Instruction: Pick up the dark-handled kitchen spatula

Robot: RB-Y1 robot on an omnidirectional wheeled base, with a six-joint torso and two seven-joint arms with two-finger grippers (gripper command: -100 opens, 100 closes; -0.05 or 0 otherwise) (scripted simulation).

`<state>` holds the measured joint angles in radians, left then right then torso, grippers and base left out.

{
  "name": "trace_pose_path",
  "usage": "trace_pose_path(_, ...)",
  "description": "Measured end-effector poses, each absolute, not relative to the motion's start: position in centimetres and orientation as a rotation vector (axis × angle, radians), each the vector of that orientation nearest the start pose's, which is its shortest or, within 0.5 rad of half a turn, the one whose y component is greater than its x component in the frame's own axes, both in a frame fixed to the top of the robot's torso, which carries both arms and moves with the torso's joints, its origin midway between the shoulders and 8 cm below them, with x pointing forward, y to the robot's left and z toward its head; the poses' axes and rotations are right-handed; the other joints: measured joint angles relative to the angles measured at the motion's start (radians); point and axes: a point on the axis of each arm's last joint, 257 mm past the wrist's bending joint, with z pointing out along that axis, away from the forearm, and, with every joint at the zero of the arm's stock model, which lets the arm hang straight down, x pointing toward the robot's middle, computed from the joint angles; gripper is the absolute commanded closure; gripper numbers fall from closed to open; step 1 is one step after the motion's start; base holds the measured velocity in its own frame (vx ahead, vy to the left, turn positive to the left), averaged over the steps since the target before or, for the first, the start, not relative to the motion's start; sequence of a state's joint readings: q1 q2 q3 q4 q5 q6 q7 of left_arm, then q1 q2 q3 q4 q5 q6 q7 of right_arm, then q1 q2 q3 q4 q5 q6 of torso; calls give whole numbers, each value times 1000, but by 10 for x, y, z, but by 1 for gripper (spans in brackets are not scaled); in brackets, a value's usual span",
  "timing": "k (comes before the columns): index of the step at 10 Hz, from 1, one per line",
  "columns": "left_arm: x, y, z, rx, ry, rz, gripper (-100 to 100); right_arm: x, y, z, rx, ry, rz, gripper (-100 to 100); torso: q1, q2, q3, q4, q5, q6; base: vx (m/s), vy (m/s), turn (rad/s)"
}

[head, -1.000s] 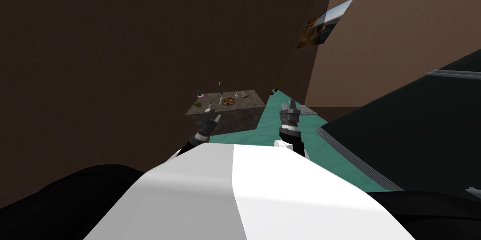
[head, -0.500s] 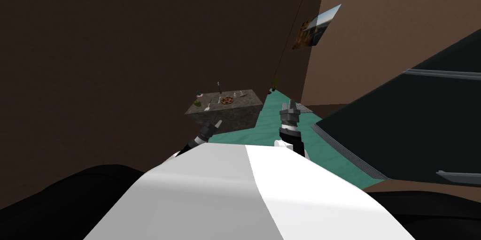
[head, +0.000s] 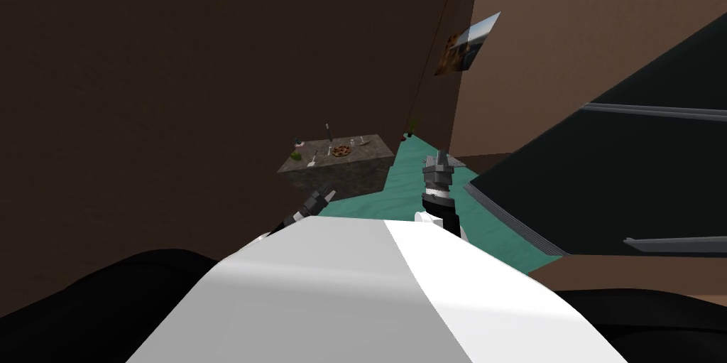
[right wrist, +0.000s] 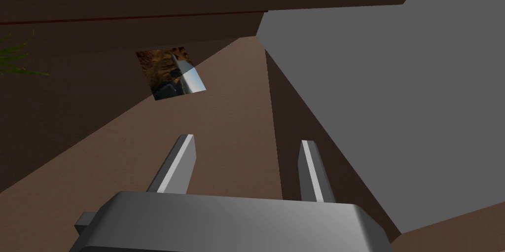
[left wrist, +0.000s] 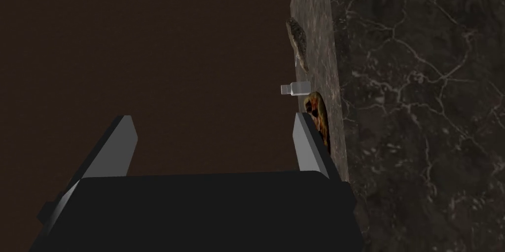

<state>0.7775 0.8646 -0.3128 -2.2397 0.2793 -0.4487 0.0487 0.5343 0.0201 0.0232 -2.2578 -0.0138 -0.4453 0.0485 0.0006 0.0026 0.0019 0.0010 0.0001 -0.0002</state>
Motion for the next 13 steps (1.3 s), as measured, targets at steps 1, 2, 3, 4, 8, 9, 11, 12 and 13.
trace_pose_path(1, 275, 192, -184, -821, 1605, -1534, -100, 354, -282, -8, 751, 674, 1252, 0, -1, 0, 0, 0, 0, 0, -51, -9, -68)
trace_pose_path(2, 271, 195, -195, -830, 1646, -1521, -100, 354, -282, -8, 751, 674, 1252, 0, 0, 0, 0, 0, 0, 0, -51, 1, -140)
trace_pose_path(3, 265, 199, -208, -861, 1689, -1505, -100, 354, -282, -8, 751, 674, 1252, 0, 1, 0, 0, 0, 0, 0, -45, 0, -70)
trace_pose_path(4, 262, 202, -217, -870, 1730, -1488, -100, 354, -282, -8, 751, 674, 1252, 0, 1, 0, 0, 0, 0, 0, -21, -1, 12)
trace_pose_path(8, 239, 224, -256, -925, 1893, -1404, -100, 354, -282, -8, 751, 674, 1252, 0, 1, -1, -1, 0, 0, 0, -27, 4, -117)
trace_pose_path(9, 233, 231, -266, -932, 1938, -1375, -100, 354, -282, -8, 751, 674, 1252, 0, 1, -2, -1, 0, 0, 0, -17, 12, -188)
trace_pose_path(11, 222, 247, -289, -967, 2025, -1308, -100, 354, -282, -8, 751, 674, 1252, 0, 2, -3, -2, -1, 1, 0, -7, 14, -45)
trace_pose_path(12, 221, 252, -291, -961, 2050, -1292, -100, 354, -282, -8, 751, 674, 1251, 0, 2, -3, -2, -1, 0, 0, 2, 10, -146)
trace_pose_path(13, 217, 262, -302, -982, 2089, -1252, -100, 354, -282, -8, 751, 674, 1252, 0, 2, -4, -2, -1, 0, 0, 3, 17, -121)
